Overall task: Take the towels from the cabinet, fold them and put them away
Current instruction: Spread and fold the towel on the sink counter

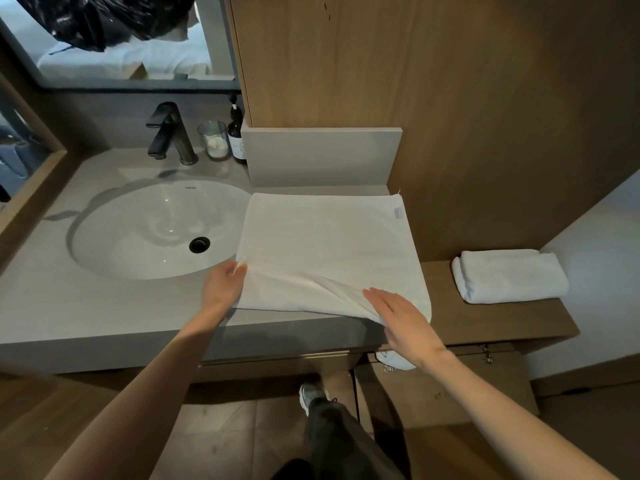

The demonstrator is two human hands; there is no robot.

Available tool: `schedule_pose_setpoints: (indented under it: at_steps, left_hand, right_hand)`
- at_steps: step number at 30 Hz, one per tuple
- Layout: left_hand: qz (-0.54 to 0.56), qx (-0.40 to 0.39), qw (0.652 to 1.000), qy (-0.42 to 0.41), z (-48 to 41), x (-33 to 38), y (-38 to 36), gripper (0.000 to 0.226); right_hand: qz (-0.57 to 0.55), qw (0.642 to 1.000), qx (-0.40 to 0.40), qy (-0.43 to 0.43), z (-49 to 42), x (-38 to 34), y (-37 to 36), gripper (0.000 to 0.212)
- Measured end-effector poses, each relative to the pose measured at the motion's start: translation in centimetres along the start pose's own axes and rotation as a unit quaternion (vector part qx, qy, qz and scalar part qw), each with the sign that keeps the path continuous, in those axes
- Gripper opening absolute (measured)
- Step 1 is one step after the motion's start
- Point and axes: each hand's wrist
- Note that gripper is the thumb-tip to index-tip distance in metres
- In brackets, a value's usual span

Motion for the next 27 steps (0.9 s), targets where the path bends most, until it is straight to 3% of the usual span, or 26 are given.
schedule_pose_setpoints:
  at_steps: [5, 11, 17, 21, 27]
  left_hand:
    - [0.067, -0.004, 0.998, -0.012, 0.9, 0.3, 0.3, 0.025]
    - [0.164, -0.026, 0.986, -0.014, 1.5, -0.9, 1.8, 0.027]
    - [0.228, -0.038, 0.972, -0.051, 2.9, -1.5, 3.9, 0.016]
    - [0.203, -0.019, 0.976, -0.076, 3.8, -1.8, 4.7, 0.016]
    - [0.134, -0.019, 0.989, -0.05, 4.4, -1.7, 3.3, 0.022]
  right_hand:
    - [-0.1, 0.994, -0.016, -0.047, 0.5, 0.7, 3.7, 0.051]
    - [-0.178, 0.966, 0.158, -0.1, 1.4, 1.6, 5.6, 0.032]
    - [-0.322, 0.892, 0.271, -0.167, 1.8, 0.8, 7.3, 0.02]
    - [-0.402, 0.854, 0.264, -0.201, 1.8, 0.6, 7.6, 0.018]
    - [-0.418, 0.836, 0.246, -0.258, 1.4, 1.1, 5.7, 0.016]
Point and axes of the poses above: each hand's wrist, its own z-axis away from the middle knuckle, its own y-axis out of the back of the hand, x = y × z, and after that the axes turned 4 degrees about y, right-handed
